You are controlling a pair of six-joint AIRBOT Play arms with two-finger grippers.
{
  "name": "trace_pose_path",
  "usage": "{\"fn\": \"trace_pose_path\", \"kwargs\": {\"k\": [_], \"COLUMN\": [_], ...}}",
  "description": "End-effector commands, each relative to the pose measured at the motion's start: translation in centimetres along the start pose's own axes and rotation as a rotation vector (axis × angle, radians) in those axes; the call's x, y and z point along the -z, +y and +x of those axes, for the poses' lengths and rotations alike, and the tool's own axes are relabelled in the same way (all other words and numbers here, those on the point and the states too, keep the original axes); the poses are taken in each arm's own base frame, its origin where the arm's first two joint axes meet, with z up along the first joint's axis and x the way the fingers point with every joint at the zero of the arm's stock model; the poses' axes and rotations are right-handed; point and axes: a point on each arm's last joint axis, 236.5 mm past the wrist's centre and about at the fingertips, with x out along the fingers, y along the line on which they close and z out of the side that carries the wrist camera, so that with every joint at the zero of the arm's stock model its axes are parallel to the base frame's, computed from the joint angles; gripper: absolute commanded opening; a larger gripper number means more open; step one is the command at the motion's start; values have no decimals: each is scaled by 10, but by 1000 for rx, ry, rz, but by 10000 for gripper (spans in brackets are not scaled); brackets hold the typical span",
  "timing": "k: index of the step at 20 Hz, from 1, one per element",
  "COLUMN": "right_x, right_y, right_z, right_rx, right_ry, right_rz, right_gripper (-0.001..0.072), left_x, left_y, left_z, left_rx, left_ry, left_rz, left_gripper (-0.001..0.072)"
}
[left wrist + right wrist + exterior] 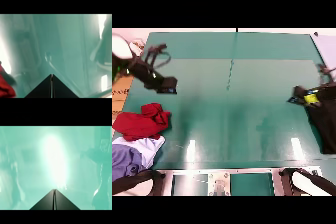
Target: Fold the shirts.
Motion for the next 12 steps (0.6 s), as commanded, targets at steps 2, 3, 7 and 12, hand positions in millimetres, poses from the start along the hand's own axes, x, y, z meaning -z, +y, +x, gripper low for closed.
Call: {"fn": "trace_pose_path", "kwargs": {"k": [2,3,7,12], "right_x": [28,31,32,32], "right_y": [62,67,71,71], "right_z": [35,36,36,36], "right_rx": [-50,-64,-76,-76], "right_ry": [20,27,29,29], "right_rz": [-175,-178,-176,-177], "right_gripper": [19,19,18,19], "left_x": [52,53,53,50], "left_y": [-4,-4,-5,-4], "left_z": [24,24,24,24], "left_rx": [6,7,7,6], "left_ry": [47,51,51,40], "left_rz": [-13,-13,-13,-13], "left_gripper": [25,25,25,25]}}
